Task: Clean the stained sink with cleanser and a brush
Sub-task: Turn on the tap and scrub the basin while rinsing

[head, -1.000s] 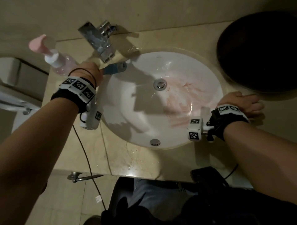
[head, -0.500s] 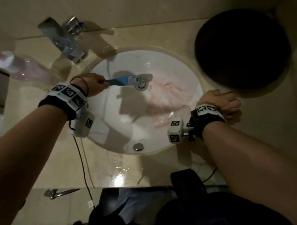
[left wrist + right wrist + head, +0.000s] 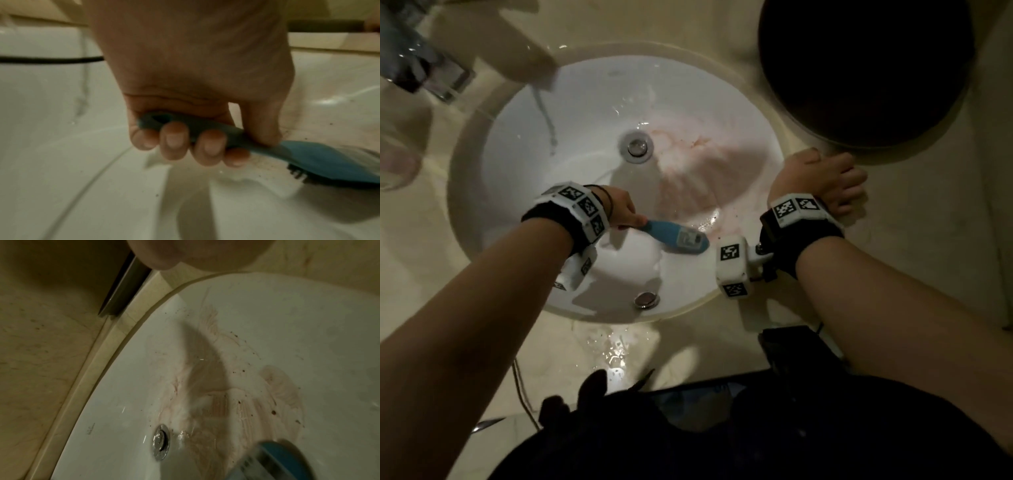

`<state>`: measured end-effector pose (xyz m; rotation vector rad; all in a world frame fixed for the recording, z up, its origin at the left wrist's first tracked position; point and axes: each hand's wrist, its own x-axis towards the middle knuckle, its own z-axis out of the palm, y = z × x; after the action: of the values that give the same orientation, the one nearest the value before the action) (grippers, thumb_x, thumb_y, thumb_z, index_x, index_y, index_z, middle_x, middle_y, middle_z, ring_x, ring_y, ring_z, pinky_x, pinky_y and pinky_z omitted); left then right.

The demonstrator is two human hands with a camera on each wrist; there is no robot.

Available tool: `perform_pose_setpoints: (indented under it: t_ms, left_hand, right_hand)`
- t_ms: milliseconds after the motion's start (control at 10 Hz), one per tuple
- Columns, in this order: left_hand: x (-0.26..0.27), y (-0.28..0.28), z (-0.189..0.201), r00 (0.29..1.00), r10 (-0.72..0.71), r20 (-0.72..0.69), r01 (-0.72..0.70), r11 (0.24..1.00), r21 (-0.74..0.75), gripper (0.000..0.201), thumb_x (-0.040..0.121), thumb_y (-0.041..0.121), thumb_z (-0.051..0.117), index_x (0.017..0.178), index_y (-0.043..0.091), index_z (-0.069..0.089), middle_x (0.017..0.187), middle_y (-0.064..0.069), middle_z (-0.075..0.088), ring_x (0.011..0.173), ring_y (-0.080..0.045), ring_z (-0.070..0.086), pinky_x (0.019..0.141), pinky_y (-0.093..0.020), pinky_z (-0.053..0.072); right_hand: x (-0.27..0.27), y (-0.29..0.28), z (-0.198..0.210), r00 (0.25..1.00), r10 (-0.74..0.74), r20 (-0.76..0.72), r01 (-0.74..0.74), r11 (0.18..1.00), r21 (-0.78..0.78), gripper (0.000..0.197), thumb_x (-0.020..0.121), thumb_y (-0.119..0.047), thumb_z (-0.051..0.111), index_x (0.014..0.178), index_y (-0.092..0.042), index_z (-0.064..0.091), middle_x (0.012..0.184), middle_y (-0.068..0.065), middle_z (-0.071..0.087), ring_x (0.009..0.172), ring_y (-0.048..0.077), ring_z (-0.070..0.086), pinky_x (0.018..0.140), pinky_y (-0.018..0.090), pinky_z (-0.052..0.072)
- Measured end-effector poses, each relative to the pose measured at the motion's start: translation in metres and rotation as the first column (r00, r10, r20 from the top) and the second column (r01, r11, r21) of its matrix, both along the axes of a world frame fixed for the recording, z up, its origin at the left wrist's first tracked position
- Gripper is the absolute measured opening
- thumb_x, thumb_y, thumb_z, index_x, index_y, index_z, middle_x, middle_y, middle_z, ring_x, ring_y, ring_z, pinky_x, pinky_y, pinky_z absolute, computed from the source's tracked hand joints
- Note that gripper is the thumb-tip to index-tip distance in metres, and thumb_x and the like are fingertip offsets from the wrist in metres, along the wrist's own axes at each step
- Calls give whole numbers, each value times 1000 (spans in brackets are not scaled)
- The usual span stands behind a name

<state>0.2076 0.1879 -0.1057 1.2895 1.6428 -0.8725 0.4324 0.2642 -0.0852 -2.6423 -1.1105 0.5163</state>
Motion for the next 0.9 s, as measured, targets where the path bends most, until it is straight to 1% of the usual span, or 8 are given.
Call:
perform_pose_setpoints:
  t_ms: [100, 200, 300, 400, 500, 700, 800, 900]
  left_hand:
    - [-10, 4, -7, 995, 89, -36, -83, 987, 137, 49, 92, 52, 45, 67, 12, 55, 87, -12, 61, 78, -25, 52, 78, -32, 43]
    - [-15, 9, -8, 969, 228, -91, -189, 931, 314, 45, 91, 54, 44, 99, 12, 57, 100, -13, 60, 88, -28, 56, 79, -33, 43]
    - [-17, 15, -5, 947, 322, -10, -295, 878, 378, 42, 91, 54, 46, 91, 13, 55, 91, -11, 56, 80, -27, 53, 74, -30, 41]
    - [-21, 14, -1, 953, 280, 118, -299, 935, 193, 47, 90, 50, 50, 61, 13, 54, 66, -6, 54, 55, -19, 45, 57, -25, 35]
    - [-20, 6, 2, 984, 122, 131, -128, 991, 38, 47, 92, 42, 53, 54, 14, 53, 56, -2, 51, 51, -16, 43, 56, -24, 36]
    - [-13, 0, -5, 999, 11, -44, -6, 994, 112, 48, 92, 51, 46, 69, 11, 60, 80, -9, 61, 76, -24, 53, 77, -29, 41]
    - [-19, 8, -5, 986, 147, -81, -121, 957, 262, 46, 92, 53, 42, 99, 11, 60, 99, -13, 58, 89, -27, 53, 80, -32, 42]
    - [-25, 19, 1, 954, 290, -73, -238, 885, 400, 37, 93, 49, 46, 96, 13, 50, 94, -13, 55, 83, -28, 51, 75, -32, 39]
  right_hand:
    - [-3, -1, 7, 998, 13, 63, -16, 999, 34, 36, 88, -29, 39, 119, -11, 47, 131, 10, 42, 122, 27, 38, 93, 37, 28]
    - [-4, 0, 7, 997, 3, 78, -4, 1000, 18, 36, 89, -28, 39, 119, -12, 47, 131, 10, 43, 122, 27, 38, 94, 37, 28]
    - [-4, 0, 8, 998, 13, 65, -15, 999, 28, 35, 89, -28, 39, 119, -11, 47, 131, 10, 43, 122, 28, 38, 94, 38, 28]
    - [-3, -1, 7, 996, 16, 88, -18, 1000, 23, 36, 89, -28, 38, 120, -11, 46, 132, 10, 42, 122, 28, 38, 94, 38, 28]
    - [-4, -1, 9, 996, 20, 92, -21, 1000, 14, 37, 89, -29, 38, 120, -11, 46, 133, 10, 42, 123, 27, 38, 95, 37, 28]
    - [-4, -1, 10, 996, 16, 89, -18, 1000, 21, 36, 90, -28, 37, 121, -12, 47, 134, 9, 42, 124, 27, 36, 97, 37, 26]
    - [-5, -1, 10, 996, 25, 91, -27, 999, 17, 37, 90, -29, 37, 122, -12, 46, 134, 9, 41, 125, 27, 36, 97, 38, 27]
    - [-4, -1, 10, 995, 32, 92, -33, 999, 11, 37, 90, -29, 37, 122, -12, 45, 135, 9, 40, 124, 27, 36, 96, 38, 28]
